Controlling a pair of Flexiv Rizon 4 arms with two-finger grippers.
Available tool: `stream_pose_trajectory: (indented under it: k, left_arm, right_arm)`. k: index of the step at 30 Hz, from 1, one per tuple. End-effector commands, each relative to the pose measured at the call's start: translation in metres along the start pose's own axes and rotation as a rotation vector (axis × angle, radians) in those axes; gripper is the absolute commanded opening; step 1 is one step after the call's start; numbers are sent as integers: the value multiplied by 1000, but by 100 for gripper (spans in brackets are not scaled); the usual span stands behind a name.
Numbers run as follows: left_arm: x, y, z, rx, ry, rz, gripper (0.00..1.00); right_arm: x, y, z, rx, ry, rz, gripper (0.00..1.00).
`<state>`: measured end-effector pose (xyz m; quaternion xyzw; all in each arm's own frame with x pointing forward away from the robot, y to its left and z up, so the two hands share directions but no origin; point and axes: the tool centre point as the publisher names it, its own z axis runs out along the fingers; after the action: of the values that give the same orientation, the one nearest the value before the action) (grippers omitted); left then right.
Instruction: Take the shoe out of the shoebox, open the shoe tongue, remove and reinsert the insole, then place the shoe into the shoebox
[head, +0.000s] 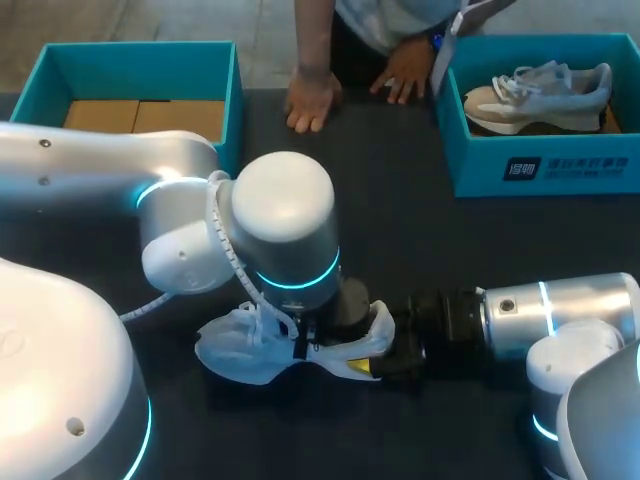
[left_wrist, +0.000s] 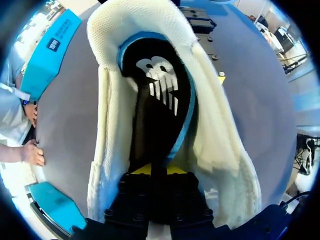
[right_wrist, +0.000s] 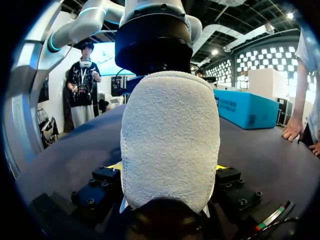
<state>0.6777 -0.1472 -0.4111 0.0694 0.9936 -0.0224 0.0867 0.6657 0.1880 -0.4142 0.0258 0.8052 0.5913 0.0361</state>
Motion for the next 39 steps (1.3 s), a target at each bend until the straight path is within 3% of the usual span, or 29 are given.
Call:
stream_pose_trajectory:
  k: [1, 14, 25, 39]
  left_arm:
    - [-14, -2, 34, -13, -22, -16, 0]
    - [-28, 3, 9, 80, 35, -59, 0]
    - [-23, 9, -26, 262, 238, -43, 0]
    - [-17, 14, -58, 428, 375, -13, 0]
  right_arm:
    - [6, 2, 2, 4, 2, -1, 0]
    - [6, 2, 2, 4, 2, -1, 0]
    - [6, 2, 2, 4, 2, -1, 0]
    - [6, 2, 2, 4, 2, -1, 0]
